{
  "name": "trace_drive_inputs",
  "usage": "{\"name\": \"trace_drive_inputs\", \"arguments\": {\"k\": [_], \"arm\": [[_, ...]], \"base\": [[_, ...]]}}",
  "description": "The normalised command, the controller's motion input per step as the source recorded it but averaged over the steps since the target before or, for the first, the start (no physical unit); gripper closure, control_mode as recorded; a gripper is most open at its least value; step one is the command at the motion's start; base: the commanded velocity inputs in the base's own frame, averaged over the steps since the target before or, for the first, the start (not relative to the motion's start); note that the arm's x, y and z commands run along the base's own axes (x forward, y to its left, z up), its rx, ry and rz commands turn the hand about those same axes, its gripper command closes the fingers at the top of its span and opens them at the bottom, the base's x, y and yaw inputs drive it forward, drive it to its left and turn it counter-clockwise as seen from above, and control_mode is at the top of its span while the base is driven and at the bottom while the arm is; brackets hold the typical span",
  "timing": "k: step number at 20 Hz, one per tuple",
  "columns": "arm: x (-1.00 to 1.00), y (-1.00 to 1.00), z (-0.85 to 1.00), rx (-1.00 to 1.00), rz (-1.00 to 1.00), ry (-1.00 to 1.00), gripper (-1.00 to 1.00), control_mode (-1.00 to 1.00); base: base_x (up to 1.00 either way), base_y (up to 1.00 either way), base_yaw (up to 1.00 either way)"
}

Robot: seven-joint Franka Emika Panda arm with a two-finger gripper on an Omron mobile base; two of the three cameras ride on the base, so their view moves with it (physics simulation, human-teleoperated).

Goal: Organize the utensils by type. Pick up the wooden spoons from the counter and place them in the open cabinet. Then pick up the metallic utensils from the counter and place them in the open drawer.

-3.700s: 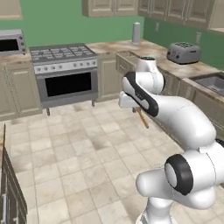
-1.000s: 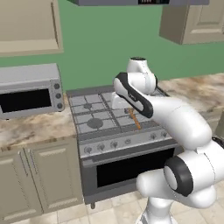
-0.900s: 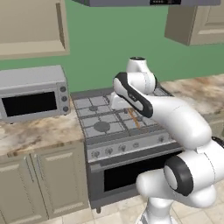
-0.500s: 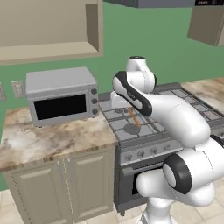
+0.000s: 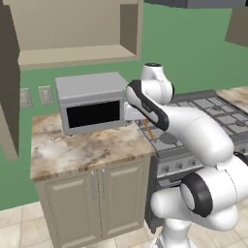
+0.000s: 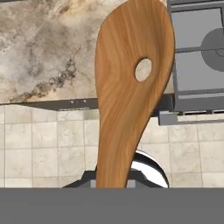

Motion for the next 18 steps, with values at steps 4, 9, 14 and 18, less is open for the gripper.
{"name": "trace_drive_inputs", "arguments": {"k": [4, 9, 14, 18], "arm": [[0.0, 0.0, 0.0, 0.0, 0.0, 0.0, 1.0, 1.0], [0.0, 0.0, 0.0, 0.0, 0.0, 0.0, 1.0, 1.0], [0.0, 0.0, 0.0, 0.0, 0.0, 0.0, 1.0, 1.0], [0.0, 0.0, 0.0, 0.0, 0.0, 0.0, 1.0, 1.0]], "base": [[0.38, 0.48, 0.03], [0.43, 0.51, 0.01], [0.62, 0.46, 0.0], [0.45, 0.38, 0.0]]}}
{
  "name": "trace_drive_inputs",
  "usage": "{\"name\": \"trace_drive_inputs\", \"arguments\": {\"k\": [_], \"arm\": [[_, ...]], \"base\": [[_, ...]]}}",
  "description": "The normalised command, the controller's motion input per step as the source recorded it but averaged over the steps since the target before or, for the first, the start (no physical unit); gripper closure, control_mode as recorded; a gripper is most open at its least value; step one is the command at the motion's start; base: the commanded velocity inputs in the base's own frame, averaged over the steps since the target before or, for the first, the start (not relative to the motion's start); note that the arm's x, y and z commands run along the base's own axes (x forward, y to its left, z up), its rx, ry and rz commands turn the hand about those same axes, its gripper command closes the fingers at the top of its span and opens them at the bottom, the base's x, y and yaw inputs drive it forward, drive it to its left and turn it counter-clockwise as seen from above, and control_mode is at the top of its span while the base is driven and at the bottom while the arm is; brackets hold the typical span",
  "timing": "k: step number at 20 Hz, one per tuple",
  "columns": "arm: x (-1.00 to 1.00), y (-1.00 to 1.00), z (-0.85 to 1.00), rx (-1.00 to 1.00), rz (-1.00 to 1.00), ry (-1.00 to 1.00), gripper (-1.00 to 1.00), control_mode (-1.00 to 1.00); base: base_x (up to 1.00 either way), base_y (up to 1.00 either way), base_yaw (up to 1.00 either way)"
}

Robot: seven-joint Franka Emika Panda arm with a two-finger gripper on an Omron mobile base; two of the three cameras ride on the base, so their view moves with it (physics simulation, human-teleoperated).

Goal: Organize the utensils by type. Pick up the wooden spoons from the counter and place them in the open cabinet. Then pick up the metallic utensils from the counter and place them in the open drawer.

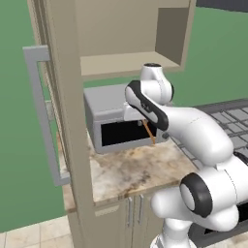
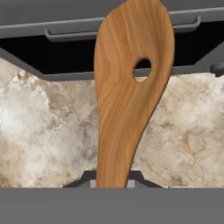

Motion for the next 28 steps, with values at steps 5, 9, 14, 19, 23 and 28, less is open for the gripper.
{"name": "trace_drive_inputs", "arguments": {"k": [5, 9, 14, 19, 23, 28], "arm": [[0.0, 0.0, 0.0, 0.0, 0.0, 0.0, 1.0, 1.0], [0.0, 0.0, 0.0, 0.0, 0.0, 0.0, 1.0, 1.0], [0.0, 0.0, 0.0, 0.0, 0.0, 0.0, 1.0, 1.0], [0.0, 0.0, 0.0, 0.0, 0.0, 0.0, 1.0, 1.0], [0.0, 0.0, 0.0, 0.0, 0.0, 0.0, 1.0, 1.0], [-0.11, 0.0, 0.14, -0.01, 0.28, -0.08, 1.0, -1.0]], "base": [[0.34, 0.17, 0.0], [0.01, 0.0, 0.0], [0.0, 0.0, 0.0], [0.0, 0.0, 0.0], [0.0, 0.0, 0.0], [0.0, 0.0, 0.0]]}}
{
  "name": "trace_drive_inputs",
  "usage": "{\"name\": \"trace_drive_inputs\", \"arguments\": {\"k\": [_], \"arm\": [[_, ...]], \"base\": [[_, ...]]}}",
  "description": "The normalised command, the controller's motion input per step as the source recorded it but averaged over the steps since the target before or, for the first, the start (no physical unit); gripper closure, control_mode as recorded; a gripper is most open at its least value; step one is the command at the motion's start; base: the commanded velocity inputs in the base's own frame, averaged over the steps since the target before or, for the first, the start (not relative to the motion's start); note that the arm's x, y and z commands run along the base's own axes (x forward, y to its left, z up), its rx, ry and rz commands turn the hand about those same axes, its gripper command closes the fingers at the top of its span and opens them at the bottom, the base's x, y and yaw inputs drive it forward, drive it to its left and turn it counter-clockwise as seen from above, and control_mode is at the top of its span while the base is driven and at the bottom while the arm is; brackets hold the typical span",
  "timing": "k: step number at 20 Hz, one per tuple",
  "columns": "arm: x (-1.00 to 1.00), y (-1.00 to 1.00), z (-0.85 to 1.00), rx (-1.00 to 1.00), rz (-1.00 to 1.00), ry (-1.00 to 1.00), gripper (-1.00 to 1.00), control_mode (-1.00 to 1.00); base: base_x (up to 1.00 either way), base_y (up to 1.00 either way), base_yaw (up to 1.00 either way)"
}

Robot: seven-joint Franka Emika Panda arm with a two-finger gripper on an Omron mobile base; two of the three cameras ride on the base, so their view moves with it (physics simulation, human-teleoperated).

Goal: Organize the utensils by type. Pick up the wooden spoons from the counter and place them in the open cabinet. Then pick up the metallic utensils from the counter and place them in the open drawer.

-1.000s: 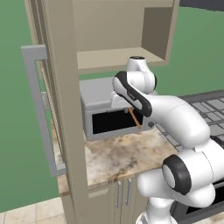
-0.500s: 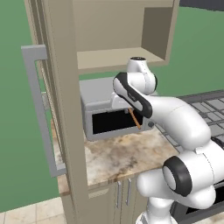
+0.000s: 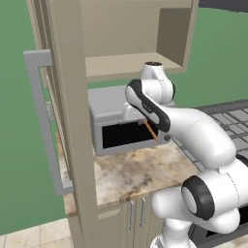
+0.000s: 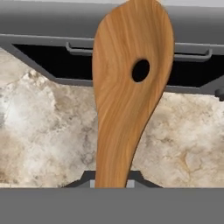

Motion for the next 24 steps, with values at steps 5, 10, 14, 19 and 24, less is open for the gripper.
{"name": "trace_drive_inputs", "arguments": {"k": [5, 10, 14, 19, 24], "arm": [[-0.17, 0.01, 0.38, -0.15, 0.55, -0.19, 1.0, -1.0], [-0.13, 0.0, 0.5, -0.21, 0.69, -0.38, 1.0, -1.0], [-0.03, 0.0, 0.47, -0.24, 0.78, -0.68, 1.0, -1.0], [0.0, 0.0, 0.43, -0.13, 0.84, -0.69, 1.0, -1.0], [0.12, 0.0, 0.37, -0.11, 0.61, -0.5, 1.0, -1.0]], "base": [[0.0, 0.0, 0.0], [0.0, 0.0, 0.0], [0.0, 0.0, 0.0], [0.0, 0.0, 0.0], [0.0, 0.0, 0.0]]}}
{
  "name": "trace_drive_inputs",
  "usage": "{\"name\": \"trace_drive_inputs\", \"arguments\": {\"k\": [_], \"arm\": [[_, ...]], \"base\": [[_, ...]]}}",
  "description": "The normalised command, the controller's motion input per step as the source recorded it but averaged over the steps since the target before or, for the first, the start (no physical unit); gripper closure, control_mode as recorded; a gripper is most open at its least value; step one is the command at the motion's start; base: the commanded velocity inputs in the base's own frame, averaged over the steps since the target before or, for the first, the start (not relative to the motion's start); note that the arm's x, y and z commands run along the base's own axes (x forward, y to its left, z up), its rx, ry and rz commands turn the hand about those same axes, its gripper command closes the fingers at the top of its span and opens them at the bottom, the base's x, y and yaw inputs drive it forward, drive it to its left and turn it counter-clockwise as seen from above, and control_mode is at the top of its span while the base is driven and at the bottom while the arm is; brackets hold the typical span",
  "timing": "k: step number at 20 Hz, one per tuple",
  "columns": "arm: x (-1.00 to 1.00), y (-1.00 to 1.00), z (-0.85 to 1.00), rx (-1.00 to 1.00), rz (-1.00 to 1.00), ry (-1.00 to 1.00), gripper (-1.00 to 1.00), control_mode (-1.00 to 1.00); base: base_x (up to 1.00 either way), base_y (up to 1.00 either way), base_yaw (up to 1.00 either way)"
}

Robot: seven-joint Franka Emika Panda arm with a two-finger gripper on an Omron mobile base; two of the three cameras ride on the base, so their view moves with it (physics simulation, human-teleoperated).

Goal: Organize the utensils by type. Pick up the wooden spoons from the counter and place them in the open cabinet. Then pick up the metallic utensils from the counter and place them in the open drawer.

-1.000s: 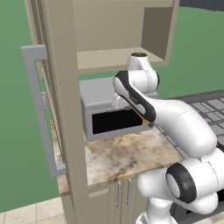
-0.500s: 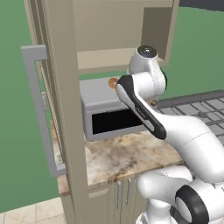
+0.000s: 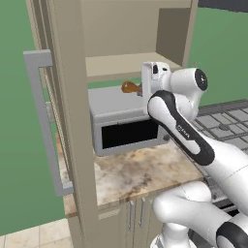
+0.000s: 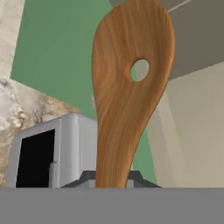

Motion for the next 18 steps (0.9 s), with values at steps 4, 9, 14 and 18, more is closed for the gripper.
{"name": "trace_drive_inputs", "arguments": {"k": [4, 9, 14, 18], "arm": [[0.38, 0.05, 0.26, -0.16, 0.34, -0.24, 1.0, -1.0], [0.24, 0.09, 0.45, -0.19, 0.29, -0.21, 1.0, -1.0], [0.19, 0.05, 0.49, -0.22, 0.19, -0.12, 1.0, -1.0], [0.22, 0.07, 0.39, -0.19, 0.09, -0.09, 1.0, -1.0]], "base": [[0.0, 0.0, 0.0], [0.0, 0.0, 0.0], [0.0, 0.0, 0.0], [0.0, 0.0, 0.0]]}}
